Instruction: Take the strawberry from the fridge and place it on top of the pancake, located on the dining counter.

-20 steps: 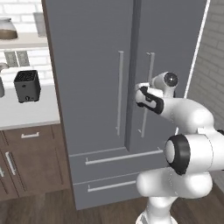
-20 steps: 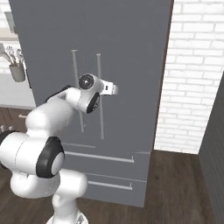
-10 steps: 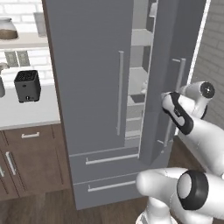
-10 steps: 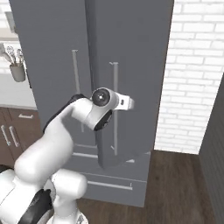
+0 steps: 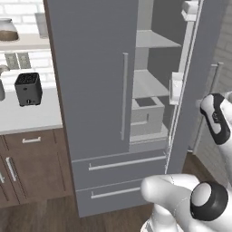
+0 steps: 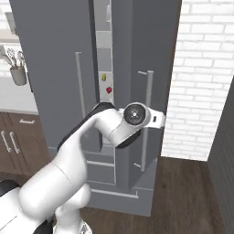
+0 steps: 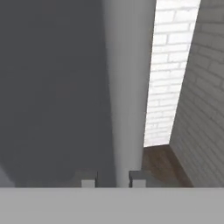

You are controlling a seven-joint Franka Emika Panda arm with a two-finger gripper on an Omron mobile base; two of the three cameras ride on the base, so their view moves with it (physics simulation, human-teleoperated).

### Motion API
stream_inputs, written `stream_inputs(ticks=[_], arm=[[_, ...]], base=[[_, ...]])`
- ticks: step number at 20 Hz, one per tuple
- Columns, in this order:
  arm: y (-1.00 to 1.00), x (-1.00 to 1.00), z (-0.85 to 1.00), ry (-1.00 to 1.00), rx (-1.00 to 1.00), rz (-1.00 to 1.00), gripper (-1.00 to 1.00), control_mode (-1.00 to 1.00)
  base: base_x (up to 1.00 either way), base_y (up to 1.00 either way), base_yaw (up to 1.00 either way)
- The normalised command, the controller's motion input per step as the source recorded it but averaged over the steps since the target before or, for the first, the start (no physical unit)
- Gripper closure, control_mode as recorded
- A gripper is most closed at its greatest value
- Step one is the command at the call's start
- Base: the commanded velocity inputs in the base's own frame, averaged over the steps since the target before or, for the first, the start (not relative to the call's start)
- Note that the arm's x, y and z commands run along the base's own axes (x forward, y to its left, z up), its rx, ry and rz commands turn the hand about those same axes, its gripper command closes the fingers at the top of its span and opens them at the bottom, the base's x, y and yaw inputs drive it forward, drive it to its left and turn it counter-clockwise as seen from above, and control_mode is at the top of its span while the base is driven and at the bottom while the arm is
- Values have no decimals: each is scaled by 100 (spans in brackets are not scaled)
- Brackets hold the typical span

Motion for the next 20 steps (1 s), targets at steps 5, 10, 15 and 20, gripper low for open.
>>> stream_inputs(ticks=[5, 10, 15, 20], arm=[[-13, -54, 17, 0, 0, -2, -100, -100], [54, -88, 32, 1, -17, -3, -100, -100], [100, -43, 13, 20, -45, 0, -100, -100], [100, 16, 4, 45, -55, 0, -100, -100]], base=[[0, 0, 0], [0, 0, 0], [0, 0, 0], [0, 0, 0]])
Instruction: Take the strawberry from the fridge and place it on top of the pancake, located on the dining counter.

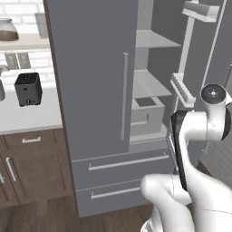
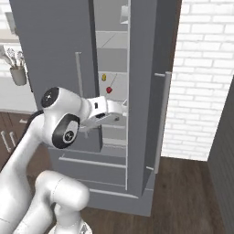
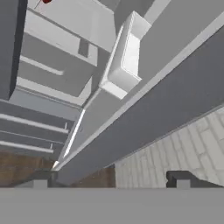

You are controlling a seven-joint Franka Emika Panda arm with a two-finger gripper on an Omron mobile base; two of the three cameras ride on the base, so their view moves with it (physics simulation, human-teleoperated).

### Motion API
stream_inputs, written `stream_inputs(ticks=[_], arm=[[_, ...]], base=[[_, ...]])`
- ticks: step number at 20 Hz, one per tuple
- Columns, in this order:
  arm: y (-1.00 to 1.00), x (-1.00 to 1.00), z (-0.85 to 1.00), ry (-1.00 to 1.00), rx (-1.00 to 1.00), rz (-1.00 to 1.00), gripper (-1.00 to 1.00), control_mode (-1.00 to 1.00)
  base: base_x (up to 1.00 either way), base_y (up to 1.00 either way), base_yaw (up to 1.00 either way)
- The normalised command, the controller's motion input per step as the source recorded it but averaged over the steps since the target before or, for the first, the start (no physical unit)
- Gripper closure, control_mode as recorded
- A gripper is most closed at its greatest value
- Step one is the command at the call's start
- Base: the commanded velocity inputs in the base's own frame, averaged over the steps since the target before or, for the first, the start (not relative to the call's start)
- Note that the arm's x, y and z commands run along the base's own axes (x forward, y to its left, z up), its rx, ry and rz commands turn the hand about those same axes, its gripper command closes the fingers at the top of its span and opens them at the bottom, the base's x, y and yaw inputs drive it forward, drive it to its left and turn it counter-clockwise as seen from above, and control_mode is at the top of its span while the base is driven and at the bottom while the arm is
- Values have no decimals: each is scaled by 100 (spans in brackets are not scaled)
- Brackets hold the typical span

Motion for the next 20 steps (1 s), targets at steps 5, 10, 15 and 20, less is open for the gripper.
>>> stream_inputs(ticks=[5, 10, 15, 20], arm=[[88, 63, -2, 40, -48, 0, -100, -100], [20, 93, -4, 15, -24, -1, -100, -100], [-14, 73, 0, 10, -12, -6, -100, -100], [-57, 19, -1, 4, 0, -17, -100, -100]], base=[[0, 0, 0], [0, 0, 0], [0, 0, 0], [0, 0, 0]])
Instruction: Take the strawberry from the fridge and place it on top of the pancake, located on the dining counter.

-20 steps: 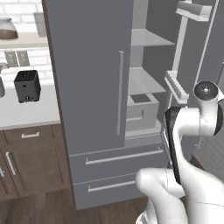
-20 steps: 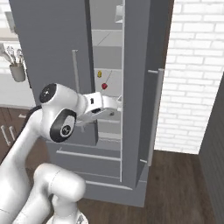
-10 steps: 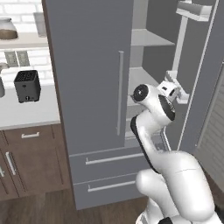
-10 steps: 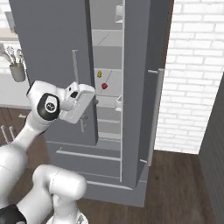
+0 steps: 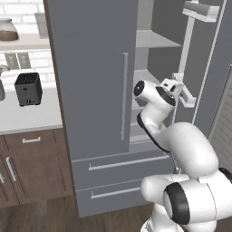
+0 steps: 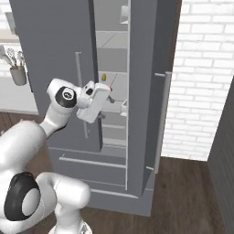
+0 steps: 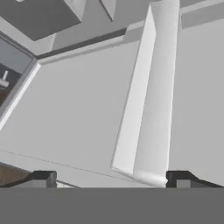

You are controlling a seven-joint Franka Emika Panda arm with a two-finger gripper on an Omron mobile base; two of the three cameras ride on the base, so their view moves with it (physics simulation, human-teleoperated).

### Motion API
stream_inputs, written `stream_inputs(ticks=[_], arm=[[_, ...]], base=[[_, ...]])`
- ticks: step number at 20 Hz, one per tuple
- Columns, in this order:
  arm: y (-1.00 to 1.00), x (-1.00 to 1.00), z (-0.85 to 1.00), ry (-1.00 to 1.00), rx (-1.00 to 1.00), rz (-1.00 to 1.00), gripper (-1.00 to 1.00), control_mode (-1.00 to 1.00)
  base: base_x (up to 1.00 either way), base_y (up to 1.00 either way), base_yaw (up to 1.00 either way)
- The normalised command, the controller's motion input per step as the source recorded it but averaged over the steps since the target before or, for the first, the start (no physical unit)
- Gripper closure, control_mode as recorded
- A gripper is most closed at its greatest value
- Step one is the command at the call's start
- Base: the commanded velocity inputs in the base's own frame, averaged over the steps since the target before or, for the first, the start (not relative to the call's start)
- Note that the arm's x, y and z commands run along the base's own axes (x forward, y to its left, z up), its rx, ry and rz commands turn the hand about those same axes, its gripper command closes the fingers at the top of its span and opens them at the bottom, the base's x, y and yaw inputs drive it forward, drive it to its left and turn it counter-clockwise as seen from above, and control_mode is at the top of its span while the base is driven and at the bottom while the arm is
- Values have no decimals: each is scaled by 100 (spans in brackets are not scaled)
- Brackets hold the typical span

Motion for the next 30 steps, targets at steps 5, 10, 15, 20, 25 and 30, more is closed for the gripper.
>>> stream_inputs(ticks=[5, 10, 15, 20, 25, 30], arm=[[-65, 0, -2, 0, 0, -19, -100, -100], [-60, 0, -7, 0, 0, -19, -100, -100], [-64, 0, -6, 0, 0, -18, -100, -100], [-46, -11, 0, -6, 0, -9, -100, -100], [10, -40, 12, -16, 0, 7, -100, -100], [39, -33, 40, -9, 0, 11, -100, -100]], base=[[0, 0, 0], [0, 0, 0], [0, 0, 0], [0, 0, 0], [0, 0, 0], [0, 0, 0]])
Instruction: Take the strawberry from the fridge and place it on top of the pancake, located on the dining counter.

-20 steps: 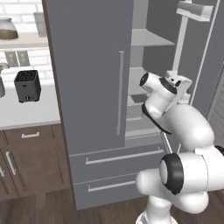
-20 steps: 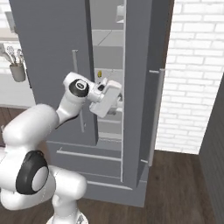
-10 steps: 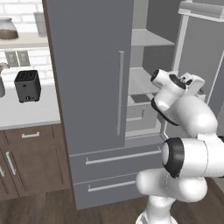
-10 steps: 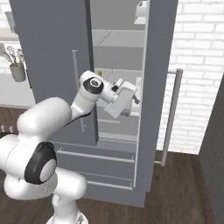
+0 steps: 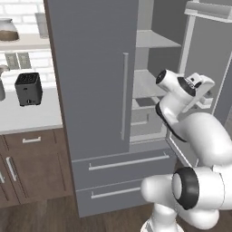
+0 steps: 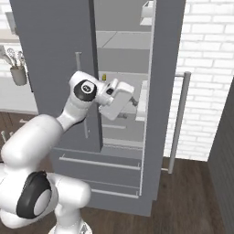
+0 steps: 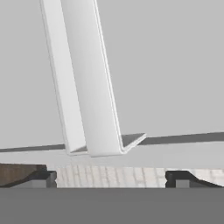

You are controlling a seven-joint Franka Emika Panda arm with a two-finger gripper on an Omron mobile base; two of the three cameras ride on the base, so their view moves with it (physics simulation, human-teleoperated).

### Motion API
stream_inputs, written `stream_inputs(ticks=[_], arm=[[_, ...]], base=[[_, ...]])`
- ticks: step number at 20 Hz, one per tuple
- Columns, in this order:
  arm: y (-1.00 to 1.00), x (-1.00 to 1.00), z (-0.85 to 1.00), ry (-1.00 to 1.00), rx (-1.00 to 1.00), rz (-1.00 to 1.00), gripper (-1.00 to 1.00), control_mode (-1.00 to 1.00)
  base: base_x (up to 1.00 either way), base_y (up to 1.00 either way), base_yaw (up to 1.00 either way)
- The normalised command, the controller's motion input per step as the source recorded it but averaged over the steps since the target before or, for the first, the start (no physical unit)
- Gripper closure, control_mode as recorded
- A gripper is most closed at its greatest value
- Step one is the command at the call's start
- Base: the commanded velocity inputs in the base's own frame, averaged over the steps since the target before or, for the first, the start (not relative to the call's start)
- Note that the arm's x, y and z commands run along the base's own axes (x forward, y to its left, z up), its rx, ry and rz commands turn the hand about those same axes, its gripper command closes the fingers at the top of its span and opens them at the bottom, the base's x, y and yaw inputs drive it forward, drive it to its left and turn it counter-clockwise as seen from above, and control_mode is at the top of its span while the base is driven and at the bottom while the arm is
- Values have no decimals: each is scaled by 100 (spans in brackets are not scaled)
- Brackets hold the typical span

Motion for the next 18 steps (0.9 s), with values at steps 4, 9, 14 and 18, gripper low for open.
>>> stream_inputs(ticks=[4, 9, 14, 18], arm=[[95, -28, 5, -4, 8, 14, -100, -100], [100, -2, 6, -7, 28, 18, -100, -100], [100, 6, -15, -1, 55, 22, -100, -100], [32, -2, -6, -11, 58, 11, -100, -100]], base=[[0, 0, 0], [0, 0, 0], [0, 0, 0], [0, 0, 0]])
